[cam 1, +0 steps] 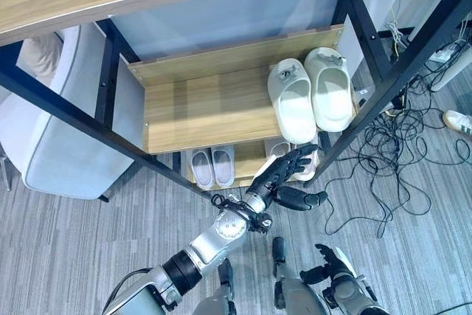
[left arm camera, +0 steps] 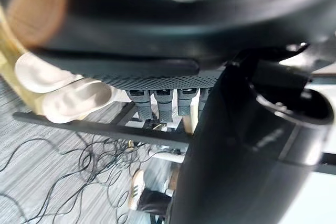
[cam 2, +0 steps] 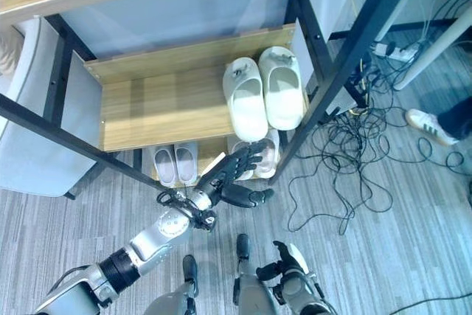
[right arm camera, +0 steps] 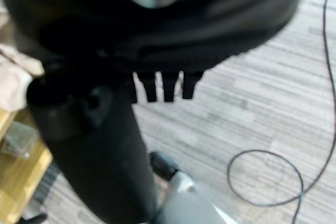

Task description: Arrange the slippers neatly on the shoe rack.

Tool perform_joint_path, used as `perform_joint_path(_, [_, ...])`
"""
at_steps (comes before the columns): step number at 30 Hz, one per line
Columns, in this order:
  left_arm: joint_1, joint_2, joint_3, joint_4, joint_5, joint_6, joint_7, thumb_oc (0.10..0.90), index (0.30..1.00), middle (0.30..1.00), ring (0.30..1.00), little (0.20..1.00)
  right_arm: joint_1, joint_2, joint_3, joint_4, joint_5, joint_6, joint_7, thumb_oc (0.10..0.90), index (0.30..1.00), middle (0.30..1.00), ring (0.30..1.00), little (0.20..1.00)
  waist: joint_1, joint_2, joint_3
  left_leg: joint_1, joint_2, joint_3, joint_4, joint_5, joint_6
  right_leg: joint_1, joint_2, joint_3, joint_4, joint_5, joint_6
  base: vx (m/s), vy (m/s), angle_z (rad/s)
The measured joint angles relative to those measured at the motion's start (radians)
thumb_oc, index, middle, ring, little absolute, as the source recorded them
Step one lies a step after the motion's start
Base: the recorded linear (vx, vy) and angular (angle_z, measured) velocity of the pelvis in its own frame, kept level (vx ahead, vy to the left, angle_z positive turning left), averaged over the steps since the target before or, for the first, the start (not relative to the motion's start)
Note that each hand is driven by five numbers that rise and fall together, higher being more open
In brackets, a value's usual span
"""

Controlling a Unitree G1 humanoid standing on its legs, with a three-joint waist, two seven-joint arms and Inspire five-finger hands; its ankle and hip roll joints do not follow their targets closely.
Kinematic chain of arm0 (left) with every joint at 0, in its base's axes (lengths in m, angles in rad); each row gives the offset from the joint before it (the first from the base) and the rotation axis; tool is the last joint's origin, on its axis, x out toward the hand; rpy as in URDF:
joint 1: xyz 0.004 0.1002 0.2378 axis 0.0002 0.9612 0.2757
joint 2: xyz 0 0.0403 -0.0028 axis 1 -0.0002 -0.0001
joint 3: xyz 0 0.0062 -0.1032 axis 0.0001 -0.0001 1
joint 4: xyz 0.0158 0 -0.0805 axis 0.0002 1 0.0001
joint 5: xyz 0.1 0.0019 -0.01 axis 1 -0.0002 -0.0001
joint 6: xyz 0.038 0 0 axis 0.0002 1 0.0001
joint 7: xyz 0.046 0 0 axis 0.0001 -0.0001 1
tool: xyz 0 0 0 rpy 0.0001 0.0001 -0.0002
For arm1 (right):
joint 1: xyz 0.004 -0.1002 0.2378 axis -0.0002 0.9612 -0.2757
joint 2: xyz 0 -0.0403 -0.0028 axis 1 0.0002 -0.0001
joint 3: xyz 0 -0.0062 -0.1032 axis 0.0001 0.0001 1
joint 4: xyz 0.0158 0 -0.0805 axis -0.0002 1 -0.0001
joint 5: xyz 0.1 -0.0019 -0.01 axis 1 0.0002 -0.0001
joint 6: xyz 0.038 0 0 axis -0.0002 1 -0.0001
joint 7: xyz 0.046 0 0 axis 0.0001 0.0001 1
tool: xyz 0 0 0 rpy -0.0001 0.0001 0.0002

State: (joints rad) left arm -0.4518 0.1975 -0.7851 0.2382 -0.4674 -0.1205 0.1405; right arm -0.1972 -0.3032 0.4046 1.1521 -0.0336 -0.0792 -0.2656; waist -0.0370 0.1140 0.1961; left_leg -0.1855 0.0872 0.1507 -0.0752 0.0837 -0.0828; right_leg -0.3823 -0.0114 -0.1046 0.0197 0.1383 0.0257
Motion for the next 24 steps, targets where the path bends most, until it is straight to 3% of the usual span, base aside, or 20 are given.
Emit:
perform_joint_path(8, [-0.043, -0.008, 0.001, 0.002, 0.003, 0.000, 0.004, 0.800, 0.900, 0.900, 0.900, 0.900, -0.025, -0.007, -0.002, 0.001, 0.000, -0.001, -0.005, 0.800, 0.900, 0.900, 0.900, 0.900, -0.003, 0.012, 0.043, -0.003, 0.001, 0.008, 0.000, 0.000, 0.000, -0.016, 0.003, 0.014, 0.014, -0.002, 0.000, 0.00, 0.003, -0.05])
perform_joint_path(24, [-0.110, -0.018, 0.022, 0.004, 0.039, -0.003, 0.049, 0.800, 0.900, 0.900, 0.900, 0.900, -0.027, -0.007, -0.001, -0.001, 0.000, -0.002, -0.005, 0.800, 0.900, 0.900, 0.900, 0.900, -0.005, 0.013, 0.044, -0.004, 0.002, 0.011, -0.001, -0.002, 0.001, -0.019, 0.006, 0.018, 0.013, -0.003, -0.002, 0.00, 0.000, -0.01])
